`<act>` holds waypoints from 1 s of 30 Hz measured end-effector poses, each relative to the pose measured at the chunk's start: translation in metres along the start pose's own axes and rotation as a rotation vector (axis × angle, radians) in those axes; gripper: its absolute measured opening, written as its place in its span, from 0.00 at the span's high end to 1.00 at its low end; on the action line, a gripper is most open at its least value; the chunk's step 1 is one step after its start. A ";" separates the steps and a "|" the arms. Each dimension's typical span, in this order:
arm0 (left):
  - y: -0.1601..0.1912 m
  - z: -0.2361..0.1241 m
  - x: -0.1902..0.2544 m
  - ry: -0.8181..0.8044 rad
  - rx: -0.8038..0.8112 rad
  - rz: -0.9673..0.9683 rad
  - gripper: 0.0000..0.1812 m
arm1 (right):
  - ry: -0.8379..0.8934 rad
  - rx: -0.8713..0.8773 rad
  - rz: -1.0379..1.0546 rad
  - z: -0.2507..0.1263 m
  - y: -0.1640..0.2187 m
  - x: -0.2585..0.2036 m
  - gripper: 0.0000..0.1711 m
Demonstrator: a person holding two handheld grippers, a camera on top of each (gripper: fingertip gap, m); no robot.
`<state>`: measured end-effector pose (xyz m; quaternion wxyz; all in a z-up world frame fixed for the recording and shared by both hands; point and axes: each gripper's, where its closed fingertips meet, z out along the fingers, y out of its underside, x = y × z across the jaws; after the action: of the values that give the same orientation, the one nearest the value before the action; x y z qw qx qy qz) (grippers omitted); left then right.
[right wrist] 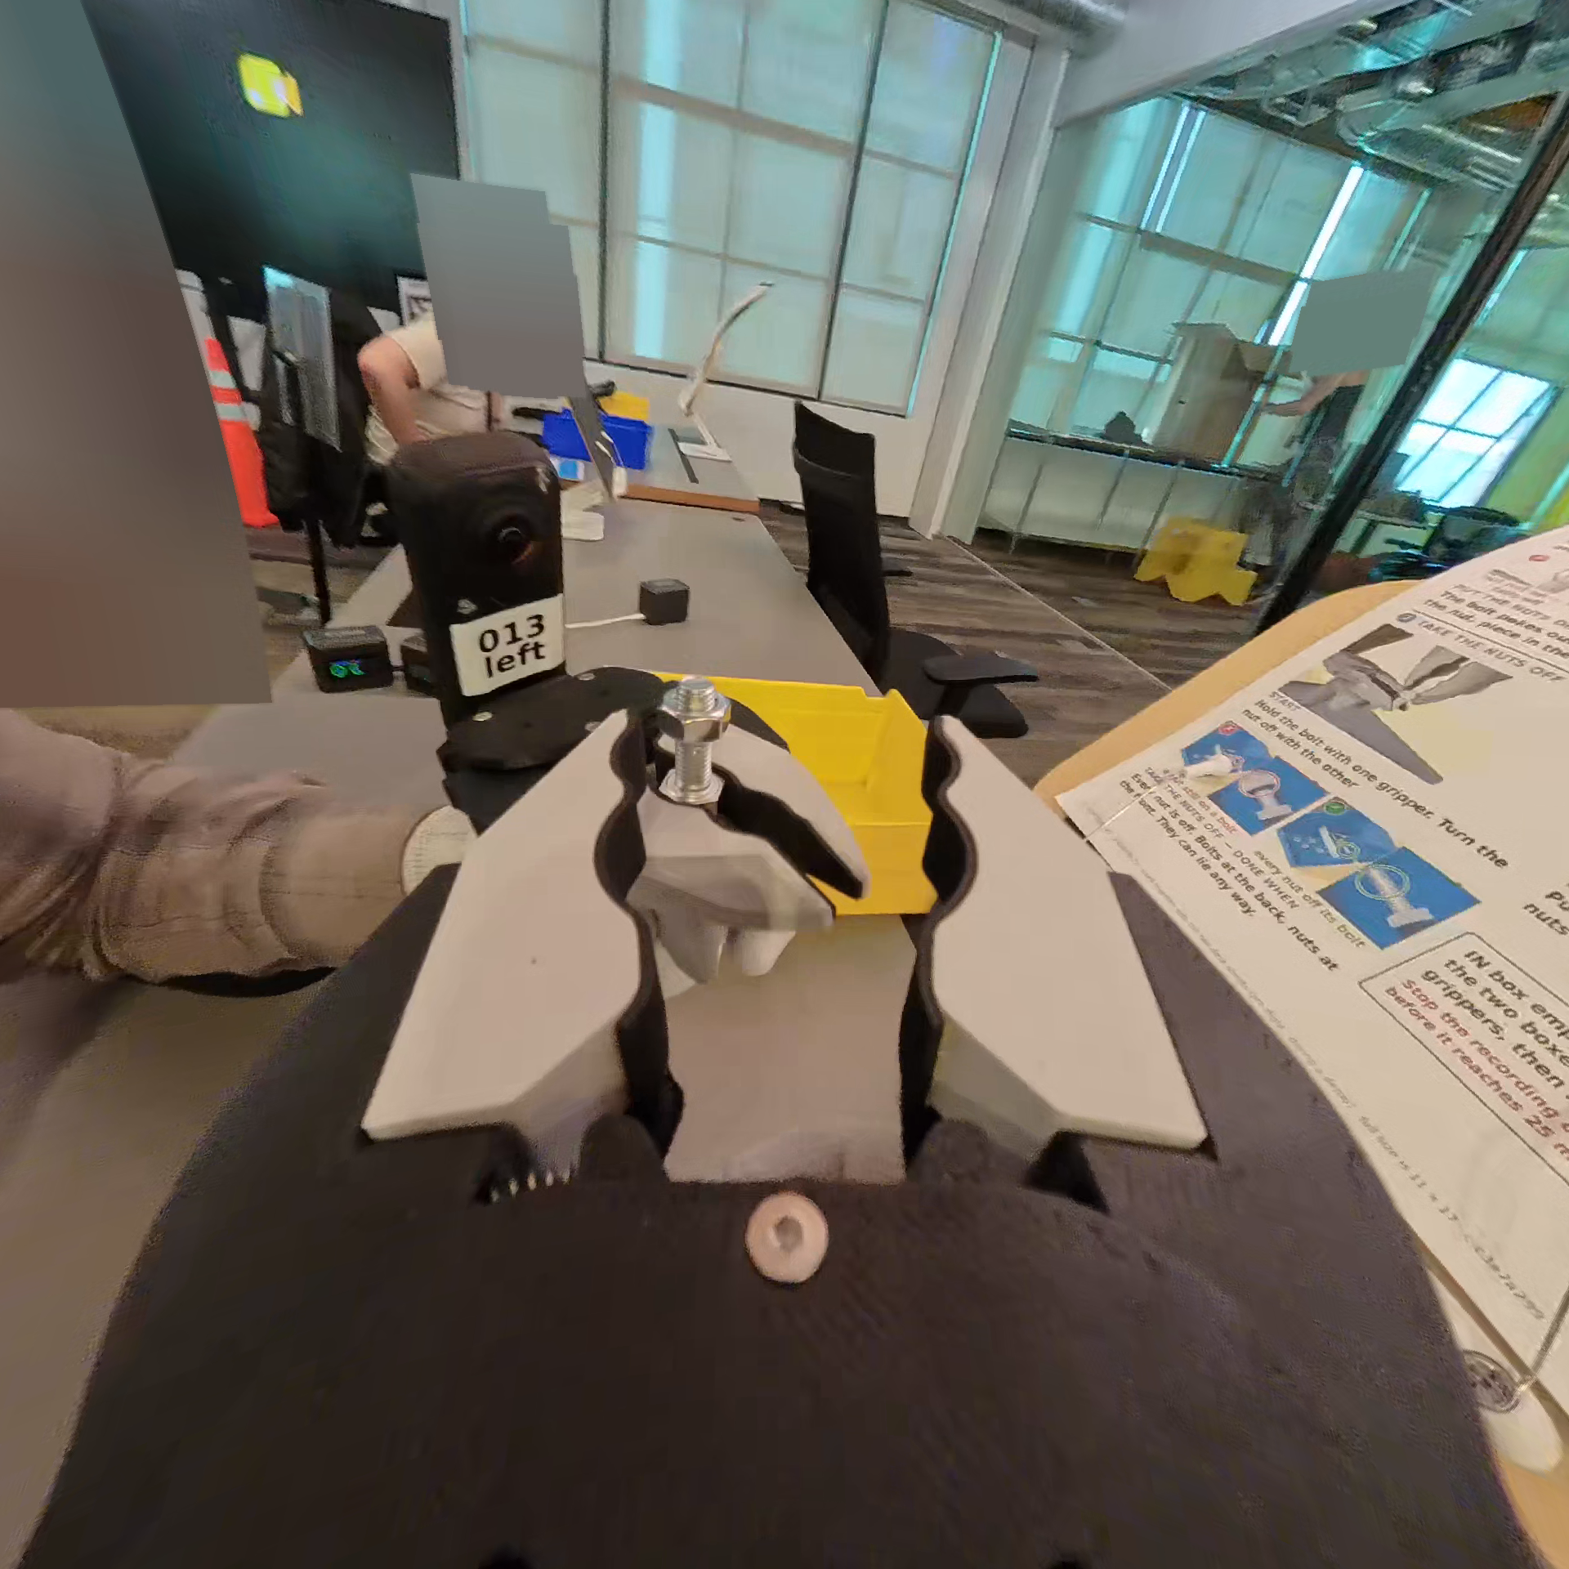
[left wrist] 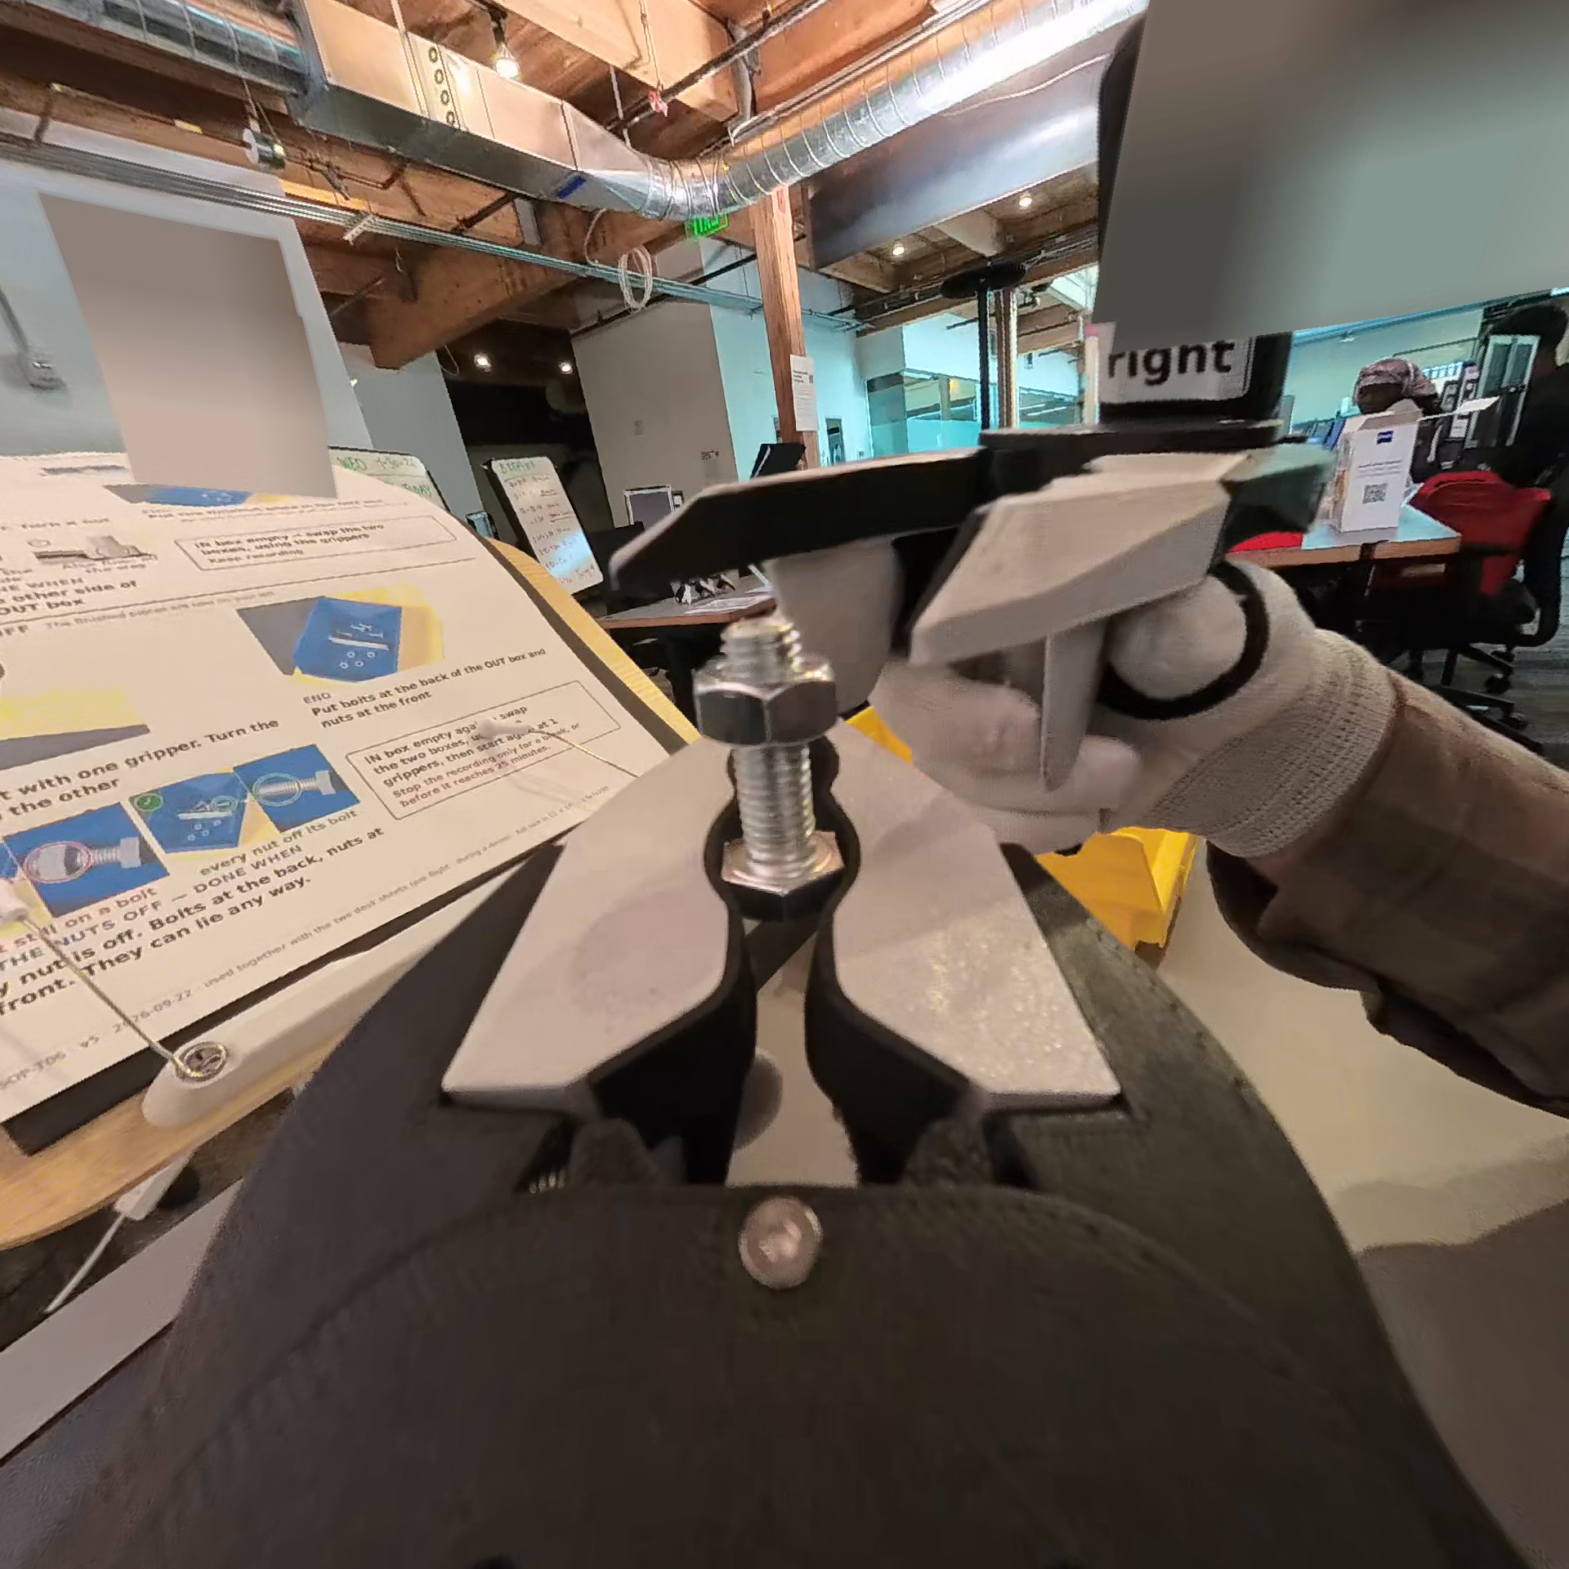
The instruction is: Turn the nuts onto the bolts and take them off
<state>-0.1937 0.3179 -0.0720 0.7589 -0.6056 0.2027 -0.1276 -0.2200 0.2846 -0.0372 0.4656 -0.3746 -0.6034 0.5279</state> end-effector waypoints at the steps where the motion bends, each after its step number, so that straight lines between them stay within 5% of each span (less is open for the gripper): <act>1: 0.000 0.000 0.001 -0.001 -0.004 0.010 0.95 | 0.008 -0.020 -0.001 0.004 0.003 -0.001 0.62; 6: -0.002 0.000 0.003 0.005 0.008 0.009 0.95 | 0.027 -0.024 0.019 0.005 0.008 0.006 0.61; 9: -0.007 -0.002 0.006 0.011 0.012 0.047 0.95 | 0.248 -0.009 0.068 -0.017 0.012 0.056 0.72; 14: -0.001 0.001 0.004 0.003 -0.001 0.029 0.95 | 0.003 0.034 0.004 -0.007 -0.007 0.004 0.57; 20: -0.004 0.001 0.007 0.007 0.004 0.042 0.95 | 0.036 -0.011 -0.004 0.000 0.000 0.006 0.58; 22: -0.007 -0.001 0.011 0.023 0.014 0.065 0.95 | 0.340 -0.031 0.021 -0.019 0.005 0.061 0.79; 23: -0.008 0.000 0.012 0.021 0.006 0.078 0.95 | 0.441 -0.004 0.047 -0.035 0.006 0.083 0.77; 30: 0.001 0.002 0.009 0.009 -0.007 0.051 0.95 | 0.039 0.035 0.013 -0.021 -0.013 0.014 0.54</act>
<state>-0.1852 0.3162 -0.0734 0.7587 -0.6025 0.2218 -0.1102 -0.2031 0.3022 -0.0217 0.4804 -0.3804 -0.5824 0.5341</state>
